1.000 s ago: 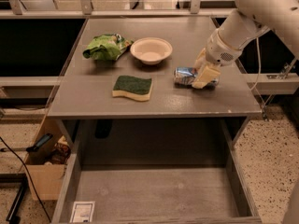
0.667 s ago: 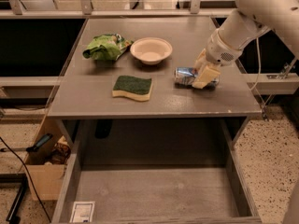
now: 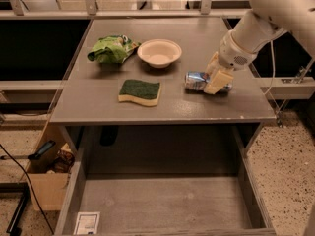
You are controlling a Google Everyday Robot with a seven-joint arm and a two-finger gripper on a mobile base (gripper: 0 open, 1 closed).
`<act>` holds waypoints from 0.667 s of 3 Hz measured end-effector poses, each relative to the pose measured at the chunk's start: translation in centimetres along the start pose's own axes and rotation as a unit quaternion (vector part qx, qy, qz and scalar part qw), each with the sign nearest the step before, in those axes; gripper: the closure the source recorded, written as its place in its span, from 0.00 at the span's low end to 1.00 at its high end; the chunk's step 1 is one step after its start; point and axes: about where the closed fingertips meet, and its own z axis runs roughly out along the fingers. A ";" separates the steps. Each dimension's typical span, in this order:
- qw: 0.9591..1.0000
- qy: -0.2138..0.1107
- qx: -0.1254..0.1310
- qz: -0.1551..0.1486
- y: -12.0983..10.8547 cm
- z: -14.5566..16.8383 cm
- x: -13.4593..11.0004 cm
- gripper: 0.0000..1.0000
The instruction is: Place redbull can into top drawer
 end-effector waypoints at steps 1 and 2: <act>1.000 0.004 0.009 0.007 0.7 -1.2 0.7 1.00; 0.999 0.004 0.035 0.025 3.3 -4.9 2.4 1.00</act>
Offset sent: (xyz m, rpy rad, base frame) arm -0.0961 -0.0834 0.0711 -0.0045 -0.0998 -0.1593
